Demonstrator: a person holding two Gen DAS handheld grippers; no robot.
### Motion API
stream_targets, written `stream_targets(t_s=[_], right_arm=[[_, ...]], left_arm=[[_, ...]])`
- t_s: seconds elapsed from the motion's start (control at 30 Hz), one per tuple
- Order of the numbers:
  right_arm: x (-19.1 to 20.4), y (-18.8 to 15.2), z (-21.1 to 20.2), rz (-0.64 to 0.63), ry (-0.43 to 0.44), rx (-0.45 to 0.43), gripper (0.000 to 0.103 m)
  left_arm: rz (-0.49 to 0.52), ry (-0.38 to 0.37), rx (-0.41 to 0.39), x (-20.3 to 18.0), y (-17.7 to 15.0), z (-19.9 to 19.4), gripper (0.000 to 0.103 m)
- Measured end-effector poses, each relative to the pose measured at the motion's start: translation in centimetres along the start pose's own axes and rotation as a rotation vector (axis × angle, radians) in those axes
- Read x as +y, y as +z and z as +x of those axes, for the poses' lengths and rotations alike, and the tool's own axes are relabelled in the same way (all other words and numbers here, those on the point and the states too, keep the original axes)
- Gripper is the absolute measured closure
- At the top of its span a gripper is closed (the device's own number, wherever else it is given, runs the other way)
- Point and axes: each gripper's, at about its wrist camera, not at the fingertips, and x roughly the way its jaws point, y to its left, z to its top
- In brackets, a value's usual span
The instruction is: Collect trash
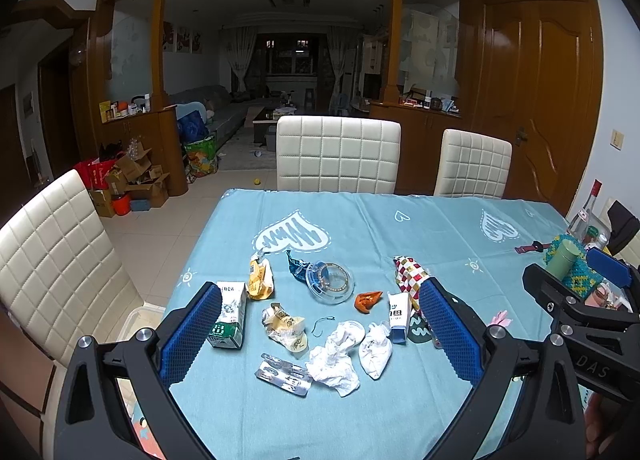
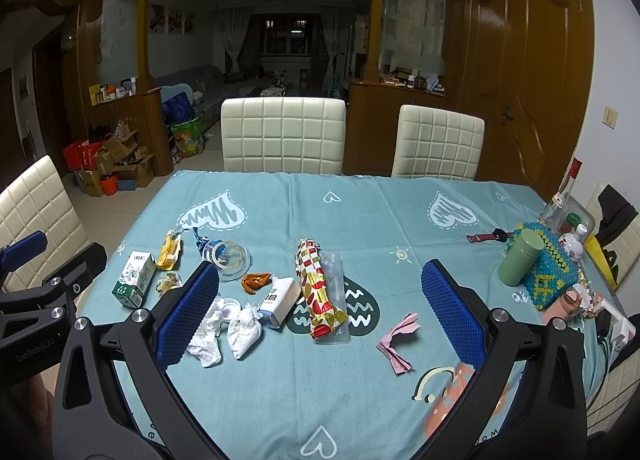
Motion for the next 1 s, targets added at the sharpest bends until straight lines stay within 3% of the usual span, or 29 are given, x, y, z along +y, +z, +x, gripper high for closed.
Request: stream_targets(t_s=[1.0], right_arm=[[-0.05,-0.21,0.0,0.003,0.001,0.001,0.003]], left_arm=[[0.004,0.0,0.003,-0.52,-0.26,-0.43,0.007]])
